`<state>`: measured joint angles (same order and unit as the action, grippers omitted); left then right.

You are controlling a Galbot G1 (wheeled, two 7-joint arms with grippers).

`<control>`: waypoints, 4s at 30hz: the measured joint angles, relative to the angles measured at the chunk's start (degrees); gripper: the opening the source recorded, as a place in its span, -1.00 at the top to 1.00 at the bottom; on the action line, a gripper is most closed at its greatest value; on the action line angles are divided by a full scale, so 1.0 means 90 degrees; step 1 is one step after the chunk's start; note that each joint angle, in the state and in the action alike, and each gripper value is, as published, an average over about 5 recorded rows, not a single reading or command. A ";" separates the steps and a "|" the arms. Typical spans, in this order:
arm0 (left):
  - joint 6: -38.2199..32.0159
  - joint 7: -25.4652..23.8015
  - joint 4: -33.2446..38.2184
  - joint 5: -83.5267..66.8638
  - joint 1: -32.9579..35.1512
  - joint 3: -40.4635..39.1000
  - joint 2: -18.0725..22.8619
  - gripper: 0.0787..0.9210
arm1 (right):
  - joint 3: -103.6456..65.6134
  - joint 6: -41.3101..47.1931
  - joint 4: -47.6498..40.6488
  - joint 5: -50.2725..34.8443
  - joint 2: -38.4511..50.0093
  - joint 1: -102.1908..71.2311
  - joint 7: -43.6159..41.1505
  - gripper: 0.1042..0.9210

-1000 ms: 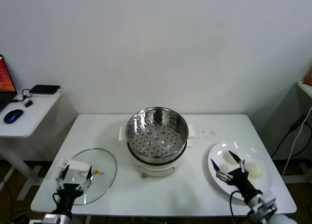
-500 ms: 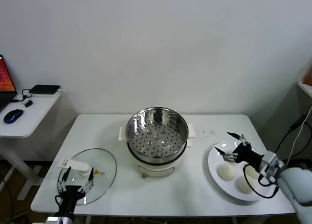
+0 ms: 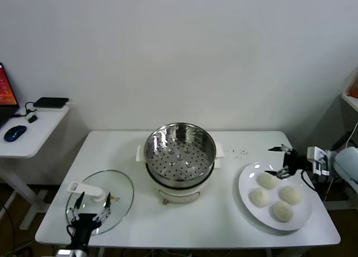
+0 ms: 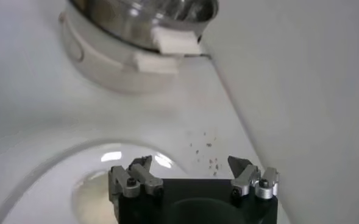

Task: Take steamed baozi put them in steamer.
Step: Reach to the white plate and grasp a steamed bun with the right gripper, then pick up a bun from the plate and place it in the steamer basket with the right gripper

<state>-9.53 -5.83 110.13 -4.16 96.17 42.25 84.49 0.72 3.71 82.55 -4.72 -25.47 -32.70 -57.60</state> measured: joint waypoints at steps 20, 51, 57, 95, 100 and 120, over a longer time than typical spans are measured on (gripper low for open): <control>0.0157 0.0002 0.0072 -0.0027 -0.0041 0.0057 -0.0011 -0.77 | 0.3774 -0.1008 -0.2245 0.1167 -0.0908 0.3092 -0.0965 -0.76; 0.0217 0.0018 0.0038 -0.0038 -0.0042 0.0115 0.0011 -0.77 | 0.4410 -0.1125 -0.3267 0.1658 -0.1894 0.3233 -0.1055 -0.76; 0.0222 0.0021 0.0037 -0.0038 -0.0038 0.0116 0.0017 -0.77 | 0.4376 -0.1127 -0.3313 0.1693 -0.1958 0.3175 -0.1057 -0.76; 0.0231 0.0033 0.0078 -0.0040 0.0034 0.0166 0.0009 -0.77 | 0.4550 -0.1430 -0.2849 0.1555 -0.1737 0.3788 -0.1052 -0.34; 0.0231 0.0033 0.0101 -0.0026 0.0052 0.0161 0.0009 -0.77 | 0.4900 -0.1645 -0.2403 0.1427 -0.1708 0.4442 -0.1123 -0.34; 0.0248 0.0054 0.0242 -0.0023 0.0122 0.0183 0.0042 -0.77 | 0.6582 -0.2812 -0.1781 0.1110 -0.3357 0.7527 -0.1126 -0.34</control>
<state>-7.30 -5.35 112.32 -4.36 97.27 43.90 84.87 59.95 -21.60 66.53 5.27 -55.68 35.04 -67.74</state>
